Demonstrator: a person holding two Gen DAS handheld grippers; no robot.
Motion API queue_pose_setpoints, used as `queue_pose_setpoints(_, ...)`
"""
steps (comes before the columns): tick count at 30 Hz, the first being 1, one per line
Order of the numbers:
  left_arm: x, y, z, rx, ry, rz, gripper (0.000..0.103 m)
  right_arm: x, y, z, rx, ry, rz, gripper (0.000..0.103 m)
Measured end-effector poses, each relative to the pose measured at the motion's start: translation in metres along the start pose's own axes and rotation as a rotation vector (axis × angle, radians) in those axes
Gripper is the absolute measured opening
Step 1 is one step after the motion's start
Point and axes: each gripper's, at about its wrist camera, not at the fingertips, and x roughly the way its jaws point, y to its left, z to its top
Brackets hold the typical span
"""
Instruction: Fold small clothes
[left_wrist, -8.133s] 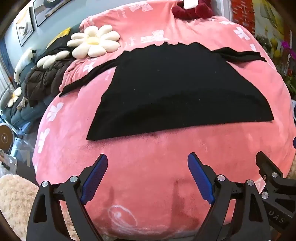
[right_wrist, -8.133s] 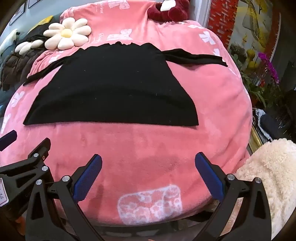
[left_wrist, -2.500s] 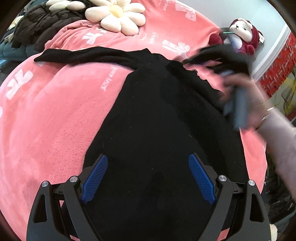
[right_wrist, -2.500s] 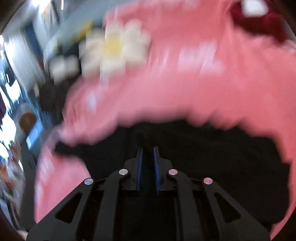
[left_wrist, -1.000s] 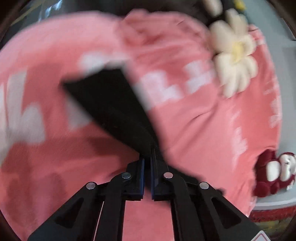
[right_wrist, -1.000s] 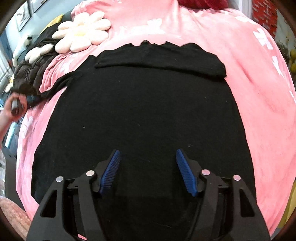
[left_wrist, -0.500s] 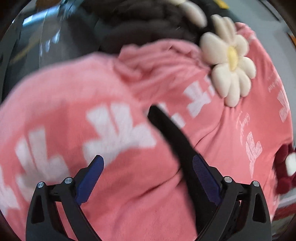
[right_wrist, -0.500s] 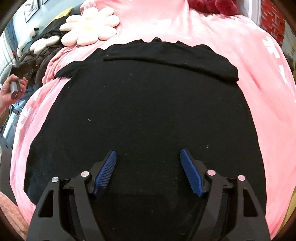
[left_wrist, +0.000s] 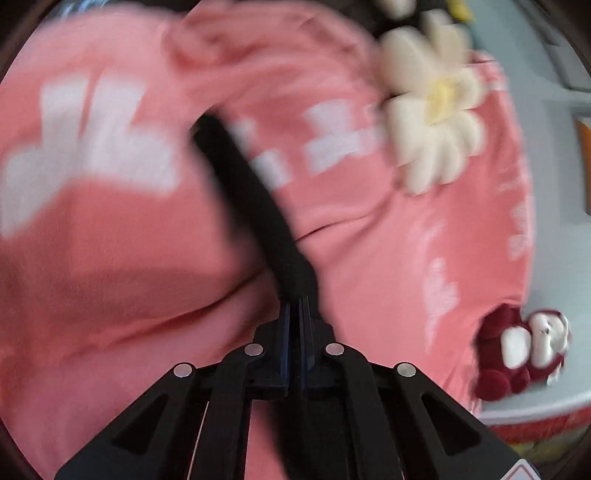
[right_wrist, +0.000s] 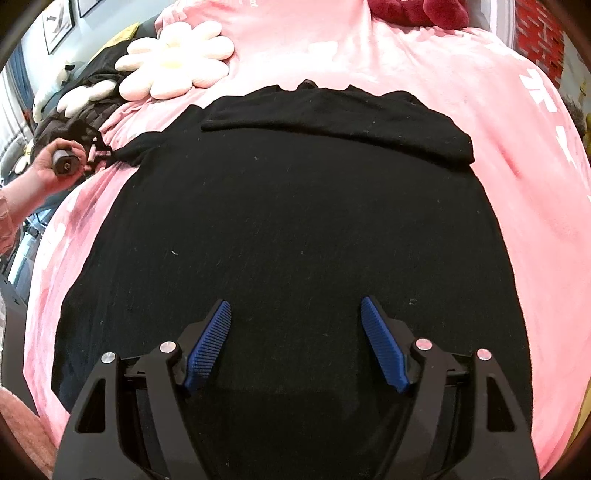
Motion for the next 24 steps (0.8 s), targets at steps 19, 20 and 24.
queue_pose_setpoints(19,-0.065,-0.17,-0.347,0.983,0.319,-0.06,0.073,-0.051,-0.123,0.041,0.163,-0.089,-0.071,0.077)
queue_pose_setpoints(20,-0.063,-0.152,-0.348,0.964,0.333,-0.027,0.073,-0.049,-0.126,0.051,0.163,-0.098,-0.057,0.077)
queue_pose_setpoints(24,-0.062,-0.095,-0.337,0.855,0.356,0.107,0.073,-0.023,-0.113,0.114,0.106,-0.146,0.018,0.077)
